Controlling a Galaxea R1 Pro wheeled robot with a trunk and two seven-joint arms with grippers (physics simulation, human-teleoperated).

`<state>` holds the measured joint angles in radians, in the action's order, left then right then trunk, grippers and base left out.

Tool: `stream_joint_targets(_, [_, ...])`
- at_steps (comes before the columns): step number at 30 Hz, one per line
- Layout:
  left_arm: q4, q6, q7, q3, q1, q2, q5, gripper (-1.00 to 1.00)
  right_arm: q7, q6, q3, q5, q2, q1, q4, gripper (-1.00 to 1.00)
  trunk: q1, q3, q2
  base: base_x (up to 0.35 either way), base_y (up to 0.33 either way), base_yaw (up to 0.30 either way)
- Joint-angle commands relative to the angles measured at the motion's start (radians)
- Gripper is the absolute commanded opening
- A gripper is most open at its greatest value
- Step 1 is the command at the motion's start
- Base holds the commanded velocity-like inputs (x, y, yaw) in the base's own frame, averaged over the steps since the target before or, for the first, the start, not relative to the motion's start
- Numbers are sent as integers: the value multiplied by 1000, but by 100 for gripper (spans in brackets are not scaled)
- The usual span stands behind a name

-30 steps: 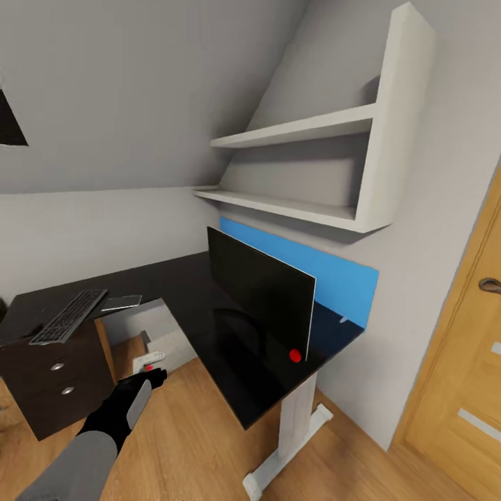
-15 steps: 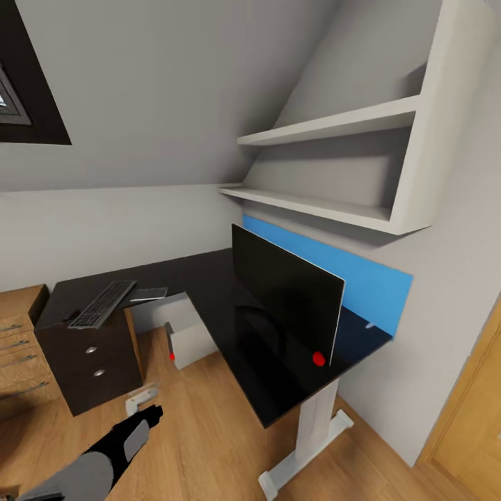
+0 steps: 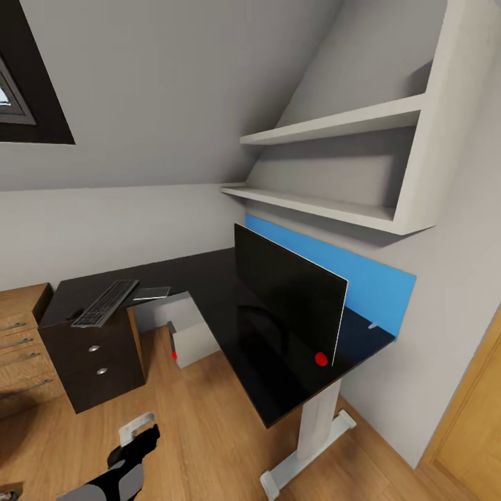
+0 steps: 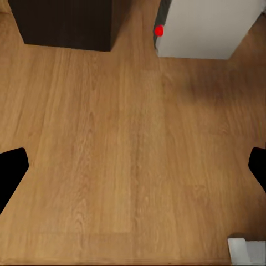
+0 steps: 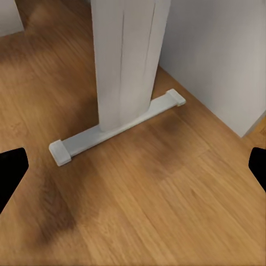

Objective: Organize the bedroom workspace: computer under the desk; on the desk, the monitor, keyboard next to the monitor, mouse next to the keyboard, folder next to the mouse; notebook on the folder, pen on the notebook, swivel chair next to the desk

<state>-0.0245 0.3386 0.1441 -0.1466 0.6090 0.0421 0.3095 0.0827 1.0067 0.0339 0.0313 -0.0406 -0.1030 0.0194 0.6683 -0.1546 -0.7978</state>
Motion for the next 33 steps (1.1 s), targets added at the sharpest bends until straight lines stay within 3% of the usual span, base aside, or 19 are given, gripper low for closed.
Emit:
stream_joint_targets(1, [3,28,-6,-7,-34,3,-3,100,3,3,4,2,0,-1,2,100,0,-1,-1,0,0,1])
stream_joint_targets(6, [4,105,-13,-7,-89,9,-4,100,3,3,4,3,-1,-1,2,100,0,-1,-1,0,0,0])
stream_joint_targets(7, [5,212,-54,-6,-191,6,-5,100,4,3,3,3,-1,-1,2,100,0,-1,-1,0,0,0])
stream_joint_targets(14, [5,232,-70,-5,-247,5,-6,100,5,3,4,4,0,-1,2,100,0,-1,-1,0,-47,112])
stream_joint_targets(21, [5,236,-97,-6,-304,5,-6,100,6,3,4,4,-1,-1,2,100,0,-2,-1,0,-250,249])
stream_joint_targets(25, [5,238,-179,-6,-363,6,-6,100,9,2,0,6,-1,-1,2,100,0,-5,-1,0,-285,256])
stream_joint_targets(29, [5,249,-213,-7,-386,7,-6,100,9,2,-1,7,-1,-1,2,100,0,-9,-1,0,-249,239])
stream_joint_targets(33, [5,301,-256,-7,-400,9,-6,100,8,2,1,7,-2,-1,2,100,0,-11,-1,-56,-213,115])
